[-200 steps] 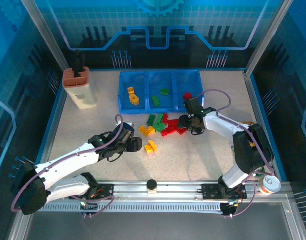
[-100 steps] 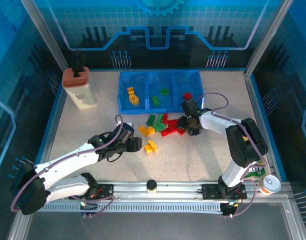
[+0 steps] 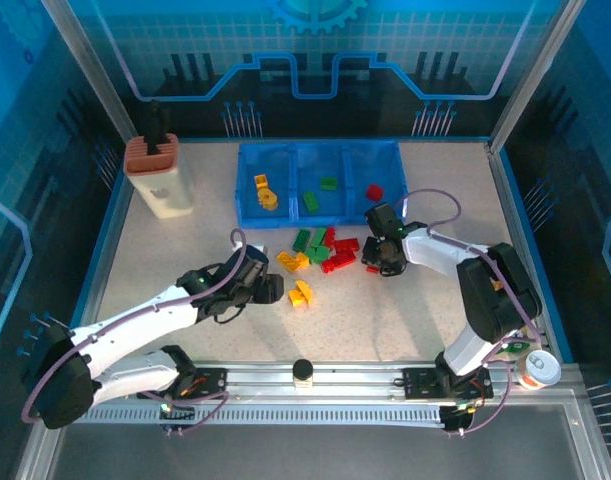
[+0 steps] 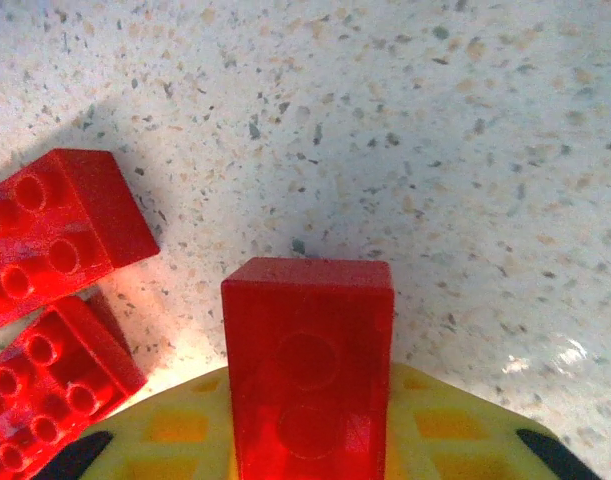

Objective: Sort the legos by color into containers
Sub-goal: Pick up the lego from the center of the table, then place the lego in the container.

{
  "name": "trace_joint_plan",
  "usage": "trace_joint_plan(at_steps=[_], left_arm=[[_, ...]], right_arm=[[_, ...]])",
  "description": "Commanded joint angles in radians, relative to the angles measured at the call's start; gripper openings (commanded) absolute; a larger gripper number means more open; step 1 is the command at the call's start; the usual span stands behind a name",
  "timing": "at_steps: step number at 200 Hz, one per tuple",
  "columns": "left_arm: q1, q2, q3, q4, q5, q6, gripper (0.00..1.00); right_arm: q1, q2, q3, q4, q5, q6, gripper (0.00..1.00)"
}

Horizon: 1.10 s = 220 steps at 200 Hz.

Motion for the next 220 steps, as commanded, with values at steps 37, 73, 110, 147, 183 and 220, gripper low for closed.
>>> trace_joint_plan(at_steps=[37,73,110,147,183,220], left_arm=[[-0.008,0.024,0.024,0.021,0.008,0.021,0.64],[-0.009,0.015,0.021,0.012,0.021,0.017,0.64],[-0.029,-0.010,-0.002,-0.002,0.023,-0.005,0.64],[-0.050,-0.061,-0.020,-0.041,-0.014,-0.027,0.64],[-0.046,-0.146,-0.040,-0.042,-0.034,-0.052,0.67],[-0.047,-0.084,-0.009,-0.046,-0.019,-0.049,0.68]], right_arm=[[-0.049,-0.103,0.177,-0.152,0.119,-0.126,0.22],[-0.127,0.008,0.408,-0.216,0.092,-0.220,0.23],[-0.193,0.208,0.638,-0.268,0.072,-0.282,0.24],[-0.220,0.354,0.804,-0.312,0.023,-0.314,0.26],[-0.211,0.373,0.875,-0.336,-0.016,-0.333,0.64],[-0.171,0.219,0.741,-0.256,0.017,-0.334,0.70]])
